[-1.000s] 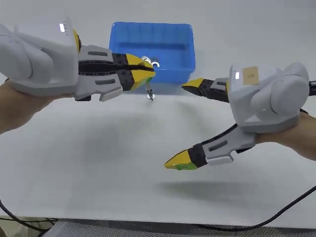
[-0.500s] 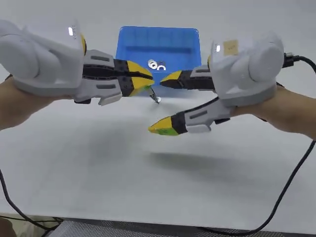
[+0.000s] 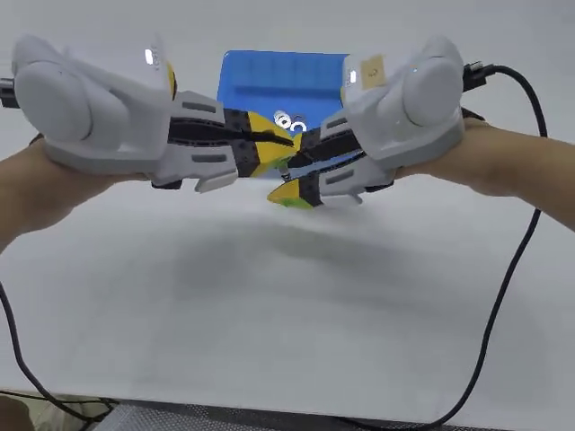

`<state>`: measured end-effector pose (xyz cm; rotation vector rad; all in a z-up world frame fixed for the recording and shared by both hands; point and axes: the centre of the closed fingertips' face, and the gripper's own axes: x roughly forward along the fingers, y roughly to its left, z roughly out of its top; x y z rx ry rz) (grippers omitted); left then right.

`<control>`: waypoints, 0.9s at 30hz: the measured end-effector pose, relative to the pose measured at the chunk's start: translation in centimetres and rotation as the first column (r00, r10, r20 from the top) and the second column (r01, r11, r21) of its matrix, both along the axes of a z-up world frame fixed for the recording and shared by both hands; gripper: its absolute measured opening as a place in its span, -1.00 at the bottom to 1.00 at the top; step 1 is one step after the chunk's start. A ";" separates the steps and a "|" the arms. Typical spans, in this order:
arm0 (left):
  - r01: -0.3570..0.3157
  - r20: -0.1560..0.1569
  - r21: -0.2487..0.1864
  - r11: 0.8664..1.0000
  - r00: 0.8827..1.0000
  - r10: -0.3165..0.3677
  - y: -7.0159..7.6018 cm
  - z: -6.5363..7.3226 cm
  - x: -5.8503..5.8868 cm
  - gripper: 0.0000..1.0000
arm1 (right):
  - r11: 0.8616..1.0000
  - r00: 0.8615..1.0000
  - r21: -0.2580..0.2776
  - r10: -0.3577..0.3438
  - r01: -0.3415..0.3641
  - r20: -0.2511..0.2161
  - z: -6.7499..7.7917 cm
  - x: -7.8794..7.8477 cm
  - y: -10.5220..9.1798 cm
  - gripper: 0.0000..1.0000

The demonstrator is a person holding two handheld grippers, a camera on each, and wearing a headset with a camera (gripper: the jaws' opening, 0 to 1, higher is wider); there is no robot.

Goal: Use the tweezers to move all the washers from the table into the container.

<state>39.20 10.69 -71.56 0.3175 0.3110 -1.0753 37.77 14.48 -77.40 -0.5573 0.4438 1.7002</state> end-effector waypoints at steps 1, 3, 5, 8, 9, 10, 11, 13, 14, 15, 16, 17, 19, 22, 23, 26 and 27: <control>0.002 -0.002 -0.002 1.000 1.000 -0.002 -0.1 0.0 0.0 -0.87 | 1.000 1.000 -0.002 -0.005 0.005 0.001 -0.1 0.2 0.0 -0.70; 0.001 0.003 0.002 1.000 1.000 -0.001 -0.2 0.0 0.0 -0.87 | 1.000 0.999 0.001 -0.012 0.012 -0.032 -0.1 0.4 -0.1 -0.76; 0.002 0.001 0.003 1.000 1.000 -0.002 -0.2 0.0 0.0 -0.87 | 1.000 0.999 0.006 -0.015 0.015 -0.029 -0.1 0.5 -0.1 -0.76; 0.002 0.002 0.005 1.000 1.000 -0.002 -0.3 0.0 0.1 -0.87 | 1.000 1.000 0.008 -0.001 0.001 -0.016 -0.1 0.5 -0.1 -0.77; 0.001 0.002 0.007 1.000 1.000 -0.001 -0.4 0.0 0.1 -0.87 | 1.000 1.000 0.008 0.008 -0.008 0.004 -0.1 0.5 -0.1 -0.78; 0.000 0.004 0.009 1.000 1.000 0.000 -0.4 0.0 0.1 -0.87 | 1.000 0.999 0.006 0.019 -0.020 0.028 -0.2 0.6 -0.1 -0.79; 0.000 0.002 0.010 1.000 1.000 0.000 -0.5 0.0 0.2 -0.87 | 1.000 0.999 0.005 0.019 -0.019 0.032 -0.1 0.5 -0.2 -0.80; -0.006 0.005 0.014 1.000 1.000 0.006 -0.8 0.0 0.2 -0.87 | 1.000 0.999 0.007 0.021 -0.021 0.047 -0.1 0.6 -0.2 -0.81; -0.007 0.007 0.018 1.000 1.000 0.007 -0.9 0.0 0.2 -0.86 | 1.000 0.999 0.009 0.019 -0.019 0.051 -0.1 0.6 -0.3 -0.81; -0.012 0.008 0.025 1.000 1.000 0.012 -1.0 0.0 0.2 -0.86 | 1.000 0.998 0.012 0.014 -0.015 0.055 -0.1 0.7 -0.3 -0.81; -0.021 0.009 0.032 0.999 1.000 0.020 -1.0 -0.1 0.3 -0.85 | 1.000 0.998 0.015 0.010 -0.010 0.061 -0.1 0.7 -0.3 -0.81; -0.028 0.011 0.044 0.999 1.000 0.027 -1.0 -0.2 0.3 -0.84 | 1.000 0.998 0.017 0.003 -0.004 0.064 -0.1 0.8 -0.3 -0.81; -0.028 0.016 0.066 0.997 1.000 0.027 -1.0 -0.4 0.1 -0.80 | 1.000 0.997 0.016 0.001 -0.002 0.071 0.0 0.8 -0.3 -0.81; -0.038 0.041 0.049 0.998 0.999 0.036 -1.1 0.4 -0.1 -0.55 | 1.000 0.998 0.025 -0.010 0.009 0.058 0.3 0.7 -0.3 -0.81; -0.063 0.038 0.025 0.998 0.997 0.062 -0.9 0.9 0.1 -0.48 | 0.999 0.999 0.032 -0.018 0.016 0.051 0.6 0.7 -0.3 -0.81; -0.123 0.043 -0.043 0.991 0.991 0.125 -0.1 2.8 0.1 -0.40 | 0.999 0.998 0.045 -0.026 0.024 0.051 1.3 0.6 -0.4 -0.81; -0.135 0.040 -0.057 0.989 0.990 0.137 0.1 3.2 0.0 -0.37 | 0.999 0.998 0.048 -0.027 0.025 0.050 1.5 0.5 -0.4 -0.81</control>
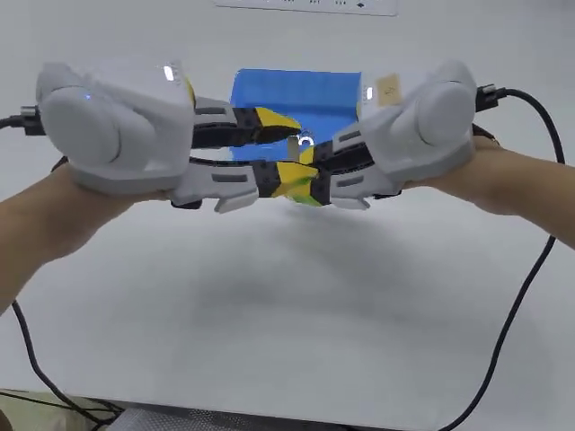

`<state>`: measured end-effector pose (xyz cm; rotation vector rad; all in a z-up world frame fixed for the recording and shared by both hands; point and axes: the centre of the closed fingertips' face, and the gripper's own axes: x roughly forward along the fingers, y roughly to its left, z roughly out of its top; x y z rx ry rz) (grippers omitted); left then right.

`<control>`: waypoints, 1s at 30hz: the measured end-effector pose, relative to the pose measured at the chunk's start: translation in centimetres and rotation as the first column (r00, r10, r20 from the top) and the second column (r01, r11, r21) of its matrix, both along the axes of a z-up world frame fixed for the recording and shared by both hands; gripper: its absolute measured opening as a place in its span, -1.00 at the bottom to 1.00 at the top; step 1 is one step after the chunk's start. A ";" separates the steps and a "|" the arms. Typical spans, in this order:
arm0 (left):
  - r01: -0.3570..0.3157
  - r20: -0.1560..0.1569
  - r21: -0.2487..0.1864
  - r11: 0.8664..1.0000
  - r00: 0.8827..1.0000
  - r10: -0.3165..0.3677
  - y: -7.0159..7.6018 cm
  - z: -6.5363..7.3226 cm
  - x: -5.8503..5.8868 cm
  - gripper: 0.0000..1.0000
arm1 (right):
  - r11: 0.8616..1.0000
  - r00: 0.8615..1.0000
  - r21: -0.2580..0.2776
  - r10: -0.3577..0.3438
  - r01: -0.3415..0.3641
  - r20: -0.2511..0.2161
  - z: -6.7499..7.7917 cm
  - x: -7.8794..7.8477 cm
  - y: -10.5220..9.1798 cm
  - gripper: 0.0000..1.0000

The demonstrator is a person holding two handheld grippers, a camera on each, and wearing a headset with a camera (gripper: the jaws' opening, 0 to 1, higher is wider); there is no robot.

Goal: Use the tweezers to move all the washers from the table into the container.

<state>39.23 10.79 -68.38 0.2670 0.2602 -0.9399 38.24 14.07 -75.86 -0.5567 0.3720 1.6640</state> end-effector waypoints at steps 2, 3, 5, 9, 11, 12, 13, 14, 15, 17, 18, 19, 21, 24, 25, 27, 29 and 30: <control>-0.028 -0.002 -0.045 0.999 1.000 0.028 0.6 1.1 -0.5 -0.23 | 1.000 1.000 0.010 -0.001 0.001 -0.002 0.6 -0.3 -0.1 -0.81; -0.052 0.026 -0.056 0.997 0.998 0.054 1.0 1.6 -0.4 -0.12 | 1.000 1.000 0.014 -0.003 0.003 -0.003 1.0 -0.5 -0.2 -0.81; -0.093 0.016 -0.094 0.991 0.995 0.095 1.6 2.4 -1.0 0.17 | 1.000 1.000 0.024 -0.004 0.004 0.002 1.7 -0.7 -0.3 -0.81; -0.140 -0.007 -0.140 0.980 0.990 0.141 2.5 3.0 -2.2 0.39 | 0.998 1.000 0.056 -0.029 0.029 -0.004 3.2 -0.8 -0.5 -0.81; -0.161 -0.019 -0.164 0.973 0.987 0.160 2.9 3.2 -2.9 0.45 | 0.996 0.999 0.077 -0.044 0.045 -0.007 4.2 -0.7 -0.5 -0.81; -0.172 -0.028 -0.173 0.970 0.985 0.170 3.1 3.3 -3.3 0.52 | 0.995 0.999 0.088 -0.052 0.052 -0.005 4.8 -0.6 -0.5 -0.81; -0.181 -0.033 -0.181 0.967 0.983 0.178 3.2 3.4 -3.5 0.57 | 0.994 0.998 0.096 -0.058 0.058 -0.004 5.2 -0.5 -0.5 -0.81; -0.191 -0.036 -0.190 0.963 0.982 0.188 3.4 3.5 -3.7 0.63 | 0.993 0.998 0.103 -0.062 0.062 -0.003 5.6 -0.5 -0.4 -0.81; -0.205 -0.045 -0.204 0.957 0.979 0.200 3.6 3.6 -4.0 0.68 | 0.991 0.998 0.117 -0.070 0.069 0.000 6.2 -0.3 -0.4 -0.81; -0.223 -0.053 -0.227 0.948 0.975 0.217 4.0 3.8 -4.3 0.72 | 0.987 0.997 0.139 -0.078 0.077 0.004 7.2 0.0 -0.2 -0.81; -0.230 -0.056 -0.232 0.945 0.973 0.223 4.2 3.9 -4.5 0.75 | 0.986 0.997 0.146 -0.081 0.079 0.006 7.5 0.1 -0.2 -0.81; -0.240 -0.059 -0.239 0.941 0.971 0.233 4.4 3.9 -4.7 0.77 | 0.984 0.996 0.155 -0.085 0.082 0.009 8.0 0.3 0.0 -0.81; -0.254 -0.064 -0.245 0.936 0.967 0.246 4.6 3.9 -4.8 0.83 | 0.983 0.996 0.165 -0.089 0.085 0.012 8.5 0.7 0.1 -0.81; -0.282 -0.066 -0.266 0.922 0.959 0.274 5.2 4.1 -5.0 0.87 | 0.981 0.995 0.169 -0.097 0.091 0.030 8.9 1.8 0.4 -0.81; -0.293 -0.068 -0.278 0.915 0.956 0.286 5.4 4.2 -5.1 0.87 | 0.981 0.994 0.171 -0.101 0.094 0.033 9.0 2.3 0.5 -0.81; -0.307 -0.072 -0.286 0.907 0.951 0.299 5.9 4.3 -5.3 0.91 | 0.977 0.993 0.185 -0.117 0.109 0.034 9.4 3.5 0.8 -0.81; -0.315 -0.081 -0.291 0.903 0.949 0.305 6.3 4.2 -5.6 0.96 | 0.971 0.990 0.201 -0.141 0.132 0.027 9.6 4.7 1.1 -0.81; -0.317 -0.084 -0.290 0.903 0.948 0.306 6.5 4.1 -5.7 0.99 | 0.968 0.988 0.204 -0.151 0.143 0.025 9.5 5.2 1.2 -0.81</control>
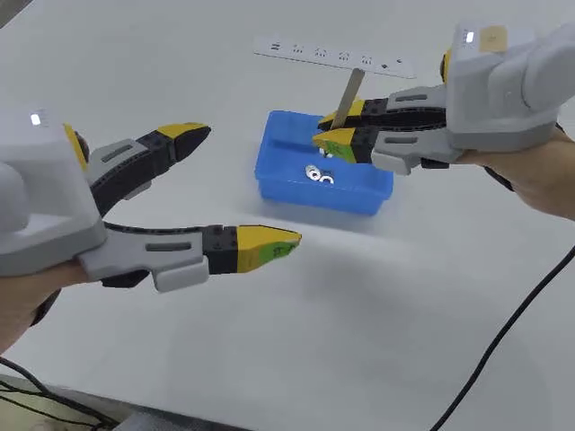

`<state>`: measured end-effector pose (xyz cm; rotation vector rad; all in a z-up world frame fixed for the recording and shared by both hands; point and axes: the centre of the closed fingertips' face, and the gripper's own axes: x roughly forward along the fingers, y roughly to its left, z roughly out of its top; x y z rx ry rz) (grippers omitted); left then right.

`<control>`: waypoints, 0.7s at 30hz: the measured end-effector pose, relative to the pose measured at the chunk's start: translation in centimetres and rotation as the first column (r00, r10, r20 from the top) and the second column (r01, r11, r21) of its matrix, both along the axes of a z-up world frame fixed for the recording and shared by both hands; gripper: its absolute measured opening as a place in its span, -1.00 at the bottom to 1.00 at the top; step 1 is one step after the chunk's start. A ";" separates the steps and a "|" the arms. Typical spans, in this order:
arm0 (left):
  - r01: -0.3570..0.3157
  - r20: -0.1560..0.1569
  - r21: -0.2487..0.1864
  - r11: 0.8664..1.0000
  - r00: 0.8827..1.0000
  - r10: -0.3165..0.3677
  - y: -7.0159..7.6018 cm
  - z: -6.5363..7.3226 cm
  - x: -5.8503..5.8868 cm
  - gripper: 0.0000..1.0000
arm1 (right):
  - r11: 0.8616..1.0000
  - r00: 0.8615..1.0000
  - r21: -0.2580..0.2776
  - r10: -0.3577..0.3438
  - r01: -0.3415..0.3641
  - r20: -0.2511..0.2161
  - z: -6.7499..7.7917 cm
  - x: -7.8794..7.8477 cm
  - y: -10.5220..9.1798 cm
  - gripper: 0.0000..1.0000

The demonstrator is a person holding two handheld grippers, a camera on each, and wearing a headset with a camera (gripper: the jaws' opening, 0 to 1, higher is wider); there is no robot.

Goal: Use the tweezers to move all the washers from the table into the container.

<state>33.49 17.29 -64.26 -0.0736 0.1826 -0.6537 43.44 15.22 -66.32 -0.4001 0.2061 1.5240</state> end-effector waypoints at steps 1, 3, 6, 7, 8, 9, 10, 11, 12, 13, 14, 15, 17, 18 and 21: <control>-0.001 -0.005 0.001 1.000 1.000 0.001 0.2 -0.1 -0.1 0.99 | 1.000 1.000 0.004 -0.011 0.011 -0.004 0.0 0.5 0.1 -0.81; -0.011 -0.017 0.005 1.000 1.000 0.011 0.9 -0.4 -0.2 0.99 | 0.999 0.999 0.018 -0.037 0.037 -0.012 -0.2 1.6 0.4 -0.81; -0.042 -0.025 -0.016 0.999 0.999 0.041 1.8 -0.5 -0.2 0.99 | 0.998 0.997 0.023 -0.066 0.067 -0.040 -1.2 3.0 0.8 -0.81; -0.049 -0.025 -0.016 0.999 0.999 0.049 2.0 -0.5 -0.2 0.99 | 0.997 0.996 0.020 -0.070 0.071 -0.047 -1.6 3.3 0.9 -0.81; -0.056 -0.025 -0.016 0.998 0.998 0.056 2.1 -0.5 -0.2 0.99 | 0.997 0.995 0.017 -0.077 0.078 -0.058 -2.1 3.6 1.0 -0.81; -0.061 -0.027 -0.017 0.998 0.998 0.060 2.2 -0.5 -0.3 0.99 | 0.997 0.995 0.014 -0.079 0.080 -0.069 -2.6 3.8 1.2 -0.81; -0.065 -0.028 -0.017 0.998 0.998 0.064 2.3 -0.6 -0.3 0.99 | 0.996 0.994 0.011 -0.083 0.084 -0.076 -3.0 4.0 1.3 -0.81; -0.069 -0.031 -0.017 0.998 0.997 0.068 2.4 -0.7 -0.4 0.99 | 0.996 0.991 0.005 -0.092 0.093 -0.092 -3.6 4.3 1.4 -0.81; -0.071 -0.034 -0.017 0.997 0.997 0.070 2.5 -0.8 -0.5 0.99 | 0.995 0.990 0.001 -0.095 0.096 -0.101 -4.1 4.5 1.5 -0.81; -0.075 -0.040 -0.014 0.997 0.996 0.074 2.6 -1.0 -0.7 0.99 | 0.995 0.988 -0.005 -0.103 0.103 -0.118 -4.8 4.7 1.7 -0.81; -0.079 -0.045 -0.010 0.997 0.996 0.078 2.8 -1.2 -0.8 0.99 | 0.994 0.985 -0.009 -0.108 0.107 -0.132 -5.3 4.8 1.8 -0.81; -0.085 -0.053 -0.004 0.996 0.995 0.085 3.0 -1.6 -0.9 0.99 | 0.994 0.983 -0.020 -0.113 0.111 -0.143 -6.0 4.8 1.9 -0.81; -0.100 -0.061 -0.004 0.995 0.993 0.100 3.5 -1.9 -1.0 0.99 | 0.993 0.983 -0.041 -0.114 0.109 -0.145 -7.0 4.9 2.0 -0.81; -0.109 -0.063 -0.006 0.994 0.992 0.109 3.7 -2.1 -1.0 0.99 | 0.992 0.981 -0.052 -0.118 0.111 -0.153 -7.5 4.9 2.0 -0.81; -0.128 -0.076 -0.016 0.992 0.989 0.126 4.0 -2.6 -1.0 0.99 | 0.991 0.980 -0.075 -0.123 0.112 -0.160 -8.5 5.0 1.9 -0.81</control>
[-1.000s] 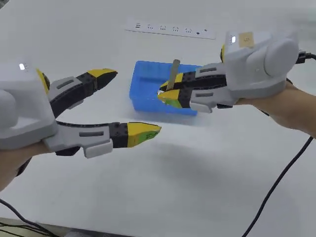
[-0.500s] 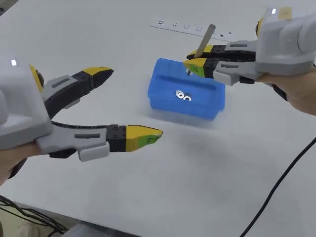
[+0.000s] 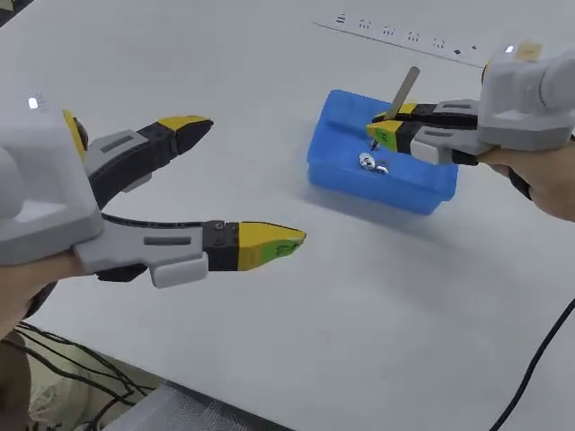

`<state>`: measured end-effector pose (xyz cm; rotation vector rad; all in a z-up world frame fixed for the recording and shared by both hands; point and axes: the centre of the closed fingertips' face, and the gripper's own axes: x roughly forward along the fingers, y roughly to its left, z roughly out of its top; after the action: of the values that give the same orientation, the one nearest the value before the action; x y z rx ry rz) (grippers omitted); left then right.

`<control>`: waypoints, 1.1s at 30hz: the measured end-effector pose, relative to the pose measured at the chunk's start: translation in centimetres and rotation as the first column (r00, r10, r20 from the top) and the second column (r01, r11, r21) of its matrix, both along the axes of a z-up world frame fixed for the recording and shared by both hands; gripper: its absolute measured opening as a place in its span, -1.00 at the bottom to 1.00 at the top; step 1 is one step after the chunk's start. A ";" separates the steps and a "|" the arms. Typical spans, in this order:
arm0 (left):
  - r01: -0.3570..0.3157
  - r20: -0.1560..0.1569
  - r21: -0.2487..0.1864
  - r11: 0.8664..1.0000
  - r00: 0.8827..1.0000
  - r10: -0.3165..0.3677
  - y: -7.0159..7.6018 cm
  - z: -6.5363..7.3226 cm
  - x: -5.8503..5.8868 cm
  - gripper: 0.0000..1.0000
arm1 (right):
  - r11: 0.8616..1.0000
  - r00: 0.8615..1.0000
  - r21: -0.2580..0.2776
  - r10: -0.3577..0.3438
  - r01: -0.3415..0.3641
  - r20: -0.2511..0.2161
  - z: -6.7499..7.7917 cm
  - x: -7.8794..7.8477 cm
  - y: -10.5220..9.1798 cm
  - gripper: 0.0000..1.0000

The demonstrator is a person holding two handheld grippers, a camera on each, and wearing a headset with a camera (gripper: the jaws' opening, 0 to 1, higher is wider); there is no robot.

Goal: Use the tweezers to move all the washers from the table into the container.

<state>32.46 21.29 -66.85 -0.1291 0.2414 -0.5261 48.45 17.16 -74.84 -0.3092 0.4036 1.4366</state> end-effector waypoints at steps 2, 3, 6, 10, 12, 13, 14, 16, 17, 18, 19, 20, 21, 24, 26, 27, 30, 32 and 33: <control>0.001 -0.007 0.002 1.000 1.000 -0.001 -0.1 -0.2 0.0 0.99 | 1.000 1.000 -0.007 -0.007 0.007 -0.009 -0.4 0.2 -0.1 -0.81; 0.004 -0.011 0.003 1.000 1.000 -0.004 -0.2 -0.4 0.0 0.99 | 1.000 1.000 -0.010 -0.012 0.012 -0.012 -0.5 0.2 -0.3 -0.81; 0.008 -0.012 -0.001 1.000 1.000 -0.008 -0.4 -0.4 0.1 0.99 | 0.999 0.999 -0.014 -0.031 0.031 -0.026 -0.7 0.5 -0.6 -0.81; 0.011 -0.007 -0.006 1.000 1.000 -0.011 -0.6 -0.3 0.4 0.99 | 0.999 0.998 -0.018 -0.050 0.049 -0.041 -0.7 0.6 -0.9 -0.80; 0.013 -0.005 -0.006 1.000 1.000 -0.013 -0.6 -0.2 0.5 0.99 | 0.999 0.998 -0.015 -0.053 0.052 -0.045 -0.6 0.6 -1.1 -0.80; 0.014 -0.004 -0.005 1.000 1.000 -0.014 -0.6 -0.2 0.5 0.99 | 0.998 0.997 -0.015 -0.059 0.058 -0.047 -0.6 0.7 -1.1 -0.79; 0.016 -0.003 -0.005 1.000 1.000 -0.016 -0.7 -0.1 0.5 0.99 | 0.998 0.997 -0.015 -0.064 0.064 -0.050 -0.5 0.8 -1.2 -0.79; 0.016 -0.001 -0.007 1.000 1.000 -0.016 -0.7 0.0 0.5 0.99 | 0.997 0.995 -0.011 -0.071 0.070 -0.065 -0.4 0.8 -1.2 -0.78; 0.016 0.000 -0.005 1.000 1.000 -0.016 -0.8 0.0 0.5 0.99 | 0.998 0.996 -0.011 -0.070 0.070 -0.061 -0.4 0.8 -1.2 -0.79; 0.016 0.000 -0.004 1.000 1.000 -0.016 -0.7 0.0 0.5 0.99 | 0.998 0.997 -0.012 -0.065 0.065 -0.044 -0.3 0.8 -1.2 -0.80; 0.016 -0.001 -0.004 1.000 1.000 -0.016 -0.7 0.0 0.5 0.99 | 0.998 0.997 -0.012 -0.064 0.064 -0.043 -0.4 0.9 -1.2 -0.81; 0.015 -0.001 -0.004 1.000 1.000 -0.015 -0.7 0.0 0.5 0.99 | 0.998 0.997 -0.011 -0.060 0.060 -0.039 -0.3 0.8 -1.2 -0.83; 0.015 -0.001 -0.005 1.000 1.000 -0.015 -0.7 0.0 0.5 0.99 | 0.998 0.998 -0.012 -0.059 0.058 -0.030 -0.2 0.8 -1.3 -0.83; 0.011 -0.003 -0.014 1.000 1.000 -0.011 -0.7 0.1 0.7 0.99 | 0.999 0.999 -0.018 -0.046 0.046 -0.005 0.3 0.4 -1.3 -0.84; 0.011 0.000 -0.046 0.999 1.000 -0.011 -0.7 0.4 1.2 0.99 | 0.999 1.000 -0.021 -0.031 0.031 0.002 0.7 -0.1 -1.4 -0.85; 0.010 0.005 -0.056 0.998 1.000 -0.010 -0.8 0.5 1.5 0.99 | 0.999 1.000 -0.025 -0.022 0.022 0.008 0.8 -0.3 -1.4 -0.85; 0.022 0.005 -0.052 0.998 1.000 -0.022 -1.3 0.5 2.5 0.98 | 0.999 0.999 -0.040 0.005 -0.004 0.035 1.3 -1.0 -1.6 -0.85; 0.053 0.014 -0.034 0.998 0.999 -0.053 -1.8 0.7 3.2 0.96 | 0.999 0.998 -0.050 0.019 -0.017 0.055 1.7 -1.3 -1.8 -0.85; 0.071 0.020 -0.028 0.997 0.997 -0.071 -2.1 0.9 3.6 0.95 | 0.998 0.998 -0.056 0.025 -0.022 0.065 1.9 -1.4 -1.9 -0.85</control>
<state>36.03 19.17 -65.96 -0.1439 0.2210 -0.6012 47.00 15.27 -72.97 -0.4063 0.3878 1.4359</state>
